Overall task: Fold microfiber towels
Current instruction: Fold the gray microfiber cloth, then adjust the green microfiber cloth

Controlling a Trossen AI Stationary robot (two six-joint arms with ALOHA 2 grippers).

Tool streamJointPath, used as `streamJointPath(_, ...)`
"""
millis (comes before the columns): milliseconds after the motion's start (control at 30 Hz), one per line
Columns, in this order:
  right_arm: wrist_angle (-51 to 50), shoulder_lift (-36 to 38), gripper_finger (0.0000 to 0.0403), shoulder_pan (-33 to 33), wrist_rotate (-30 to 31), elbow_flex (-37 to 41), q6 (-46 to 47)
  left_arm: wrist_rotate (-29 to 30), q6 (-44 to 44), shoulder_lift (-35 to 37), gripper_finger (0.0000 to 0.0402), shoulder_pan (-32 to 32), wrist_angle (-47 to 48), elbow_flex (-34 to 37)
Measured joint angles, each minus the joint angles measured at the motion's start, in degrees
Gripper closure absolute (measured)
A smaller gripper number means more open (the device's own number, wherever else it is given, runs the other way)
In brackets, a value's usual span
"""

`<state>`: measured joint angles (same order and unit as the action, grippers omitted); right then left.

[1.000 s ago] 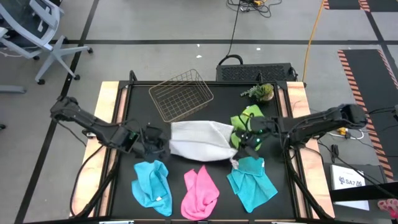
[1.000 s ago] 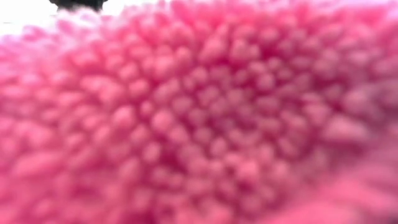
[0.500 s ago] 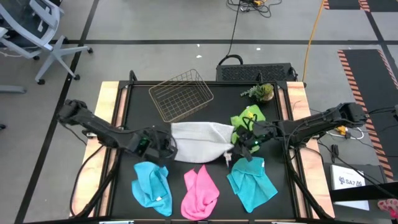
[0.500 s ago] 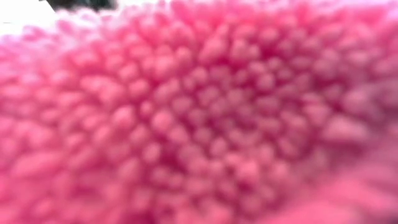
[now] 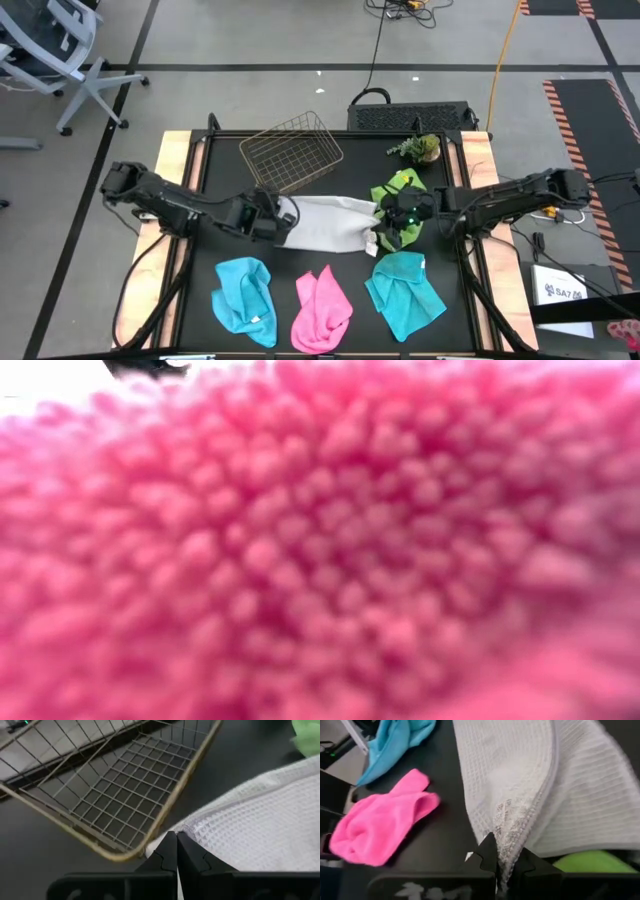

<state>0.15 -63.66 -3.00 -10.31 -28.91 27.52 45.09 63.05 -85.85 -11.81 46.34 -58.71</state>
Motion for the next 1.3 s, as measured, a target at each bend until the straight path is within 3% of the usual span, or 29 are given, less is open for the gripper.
streamJointPath(133,0.0,0.0,0.0403,-3.5,0.0,0.0,-3.5,-3.0,-1.8,-0.4,0.0401,1.2,0.2,0.1)
streamJointPath(500,-1.2,0.0,0.0388,-11.5,-0.3,0.0,-6.9,-4.0,-0.7,-0.8,0.0402,1.4,2.5,0.1)
streamJointPath(733,-5.0,0.0,0.0336,-12.1,-0.1,0.0,-7.3,-5.1,0.6,-0.8,0.0401,2.6,5.3,0.1)
streamJointPath(1000,-5.6,0.2,0.0285,-12.4,4.1,0.0,-8.6,-5.2,0.5,-0.8,0.0401,3.6,5.2,0.1)
streamJointPath(1167,-7.3,1.4,0.0287,-11.3,-2.3,-1.0,-5.2,-5.2,0.5,-0.8,0.0401,3.6,5.2,0.1)
streamJointPath(1300,-18.2,1.5,0.0314,-8.1,-4.7,-2.5,-3.0,-6.1,0.2,-0.8,0.0401,3.6,5.2,0.1)
